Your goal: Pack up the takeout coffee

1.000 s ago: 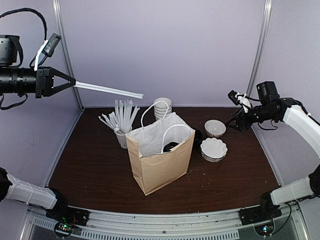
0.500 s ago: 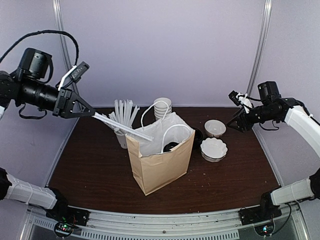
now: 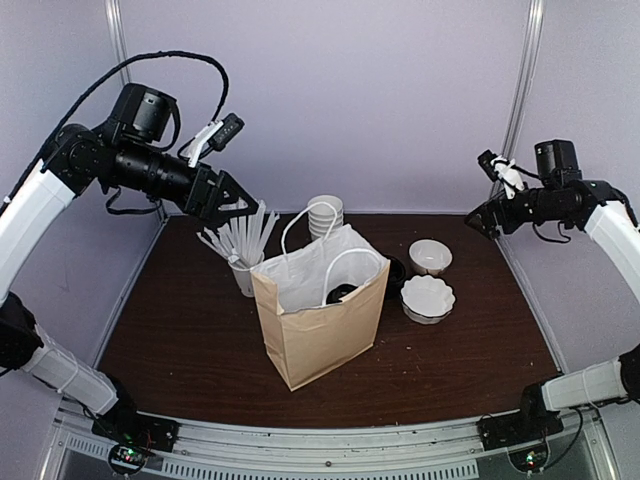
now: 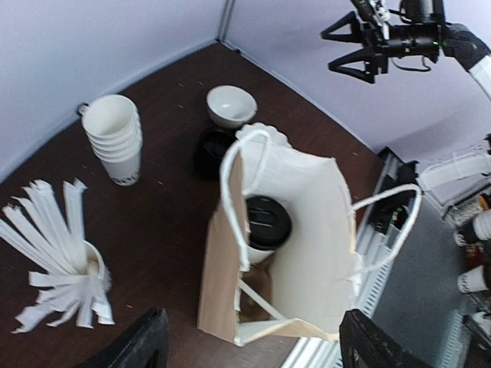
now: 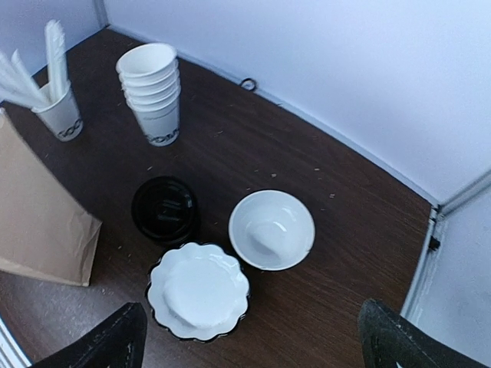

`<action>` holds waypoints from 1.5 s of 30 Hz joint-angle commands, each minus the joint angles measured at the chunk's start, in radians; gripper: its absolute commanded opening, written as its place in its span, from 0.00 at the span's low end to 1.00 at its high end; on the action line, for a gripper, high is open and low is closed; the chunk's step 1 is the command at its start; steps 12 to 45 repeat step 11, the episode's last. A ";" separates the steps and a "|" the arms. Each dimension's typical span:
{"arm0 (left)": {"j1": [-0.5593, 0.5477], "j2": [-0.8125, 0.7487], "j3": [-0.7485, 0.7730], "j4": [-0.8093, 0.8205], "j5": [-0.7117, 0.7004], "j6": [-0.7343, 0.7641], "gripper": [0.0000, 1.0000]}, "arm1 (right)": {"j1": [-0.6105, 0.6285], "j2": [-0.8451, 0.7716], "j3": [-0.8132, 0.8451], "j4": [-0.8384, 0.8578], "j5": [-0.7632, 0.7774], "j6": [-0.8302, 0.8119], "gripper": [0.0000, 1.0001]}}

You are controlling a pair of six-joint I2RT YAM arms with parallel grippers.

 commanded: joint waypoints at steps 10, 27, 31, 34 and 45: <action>0.035 -0.107 -0.286 0.470 -0.839 0.272 0.90 | -0.044 -0.156 0.050 0.158 0.460 0.275 0.99; 0.036 -0.117 -0.307 0.493 -0.843 0.274 0.91 | -0.044 -0.163 0.050 0.149 0.442 0.277 0.99; 0.036 -0.117 -0.307 0.493 -0.843 0.274 0.91 | -0.044 -0.163 0.050 0.149 0.442 0.277 0.99; 0.036 -0.117 -0.307 0.493 -0.843 0.274 0.91 | -0.044 -0.163 0.050 0.149 0.442 0.277 0.99; 0.036 -0.117 -0.307 0.493 -0.843 0.274 0.91 | -0.044 -0.163 0.050 0.149 0.442 0.277 0.99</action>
